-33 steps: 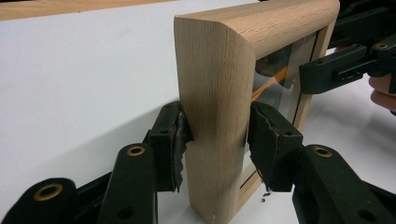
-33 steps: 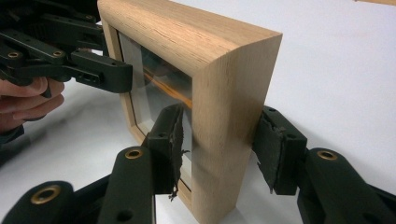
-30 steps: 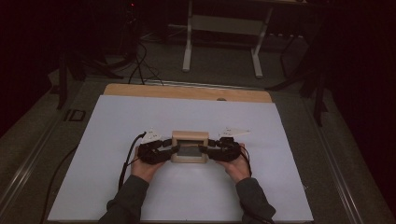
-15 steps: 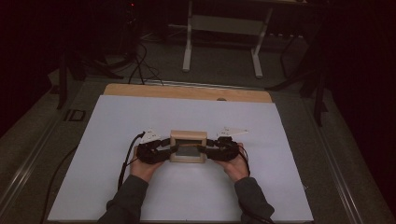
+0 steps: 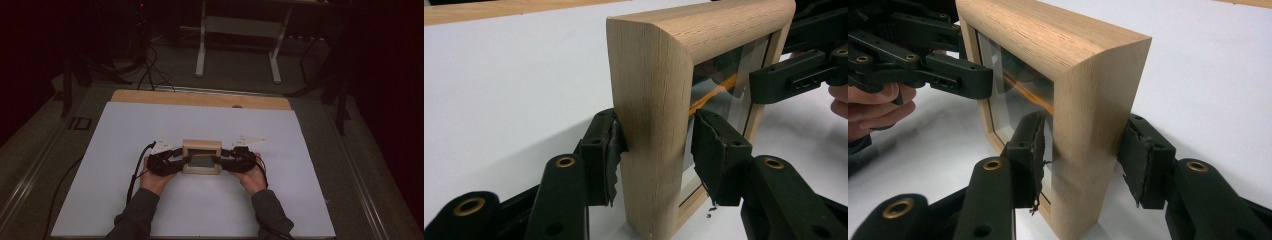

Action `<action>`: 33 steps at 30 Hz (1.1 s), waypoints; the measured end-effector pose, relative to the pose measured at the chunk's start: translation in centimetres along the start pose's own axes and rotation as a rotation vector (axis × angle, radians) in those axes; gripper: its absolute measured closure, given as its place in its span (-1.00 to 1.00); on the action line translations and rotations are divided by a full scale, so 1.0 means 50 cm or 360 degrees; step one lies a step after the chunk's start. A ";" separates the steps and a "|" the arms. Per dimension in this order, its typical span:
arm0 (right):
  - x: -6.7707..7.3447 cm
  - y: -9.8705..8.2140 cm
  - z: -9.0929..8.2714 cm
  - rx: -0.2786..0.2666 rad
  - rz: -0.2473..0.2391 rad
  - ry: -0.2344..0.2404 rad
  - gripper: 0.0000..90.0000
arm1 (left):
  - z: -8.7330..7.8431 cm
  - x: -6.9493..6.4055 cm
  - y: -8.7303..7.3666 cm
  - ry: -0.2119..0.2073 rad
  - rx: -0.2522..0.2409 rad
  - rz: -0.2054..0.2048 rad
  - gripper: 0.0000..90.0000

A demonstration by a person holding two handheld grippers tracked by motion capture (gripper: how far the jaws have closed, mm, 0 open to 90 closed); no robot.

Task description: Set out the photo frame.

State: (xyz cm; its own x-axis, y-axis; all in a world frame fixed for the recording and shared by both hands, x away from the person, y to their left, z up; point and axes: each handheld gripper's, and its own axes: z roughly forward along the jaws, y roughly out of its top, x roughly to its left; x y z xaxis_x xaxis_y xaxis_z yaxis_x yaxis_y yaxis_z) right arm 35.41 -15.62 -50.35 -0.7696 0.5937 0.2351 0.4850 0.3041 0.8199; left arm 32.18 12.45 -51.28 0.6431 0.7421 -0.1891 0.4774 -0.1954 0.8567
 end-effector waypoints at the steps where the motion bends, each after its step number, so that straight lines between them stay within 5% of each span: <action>1: -0.001 0.000 0.000 -0.0003 0.0001 0.0000 0.20 | 0.000 0.000 0.000 -0.0001 0.0000 -0.0005 0.22; 33: -0.005 -0.001 0.009 0.0025 0.0004 -0.0002 0.06 | -0.003 0.002 0.001 -0.0016 -0.0002 -0.0021 0.16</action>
State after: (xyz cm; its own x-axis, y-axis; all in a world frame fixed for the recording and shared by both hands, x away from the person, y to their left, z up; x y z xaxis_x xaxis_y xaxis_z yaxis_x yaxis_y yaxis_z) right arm 35.79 -15.46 -50.69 -0.7677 0.5956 0.2364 0.4936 0.3143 0.8109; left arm 32.15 12.63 -51.17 0.6425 0.7383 -0.2050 0.4852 -0.1849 0.8547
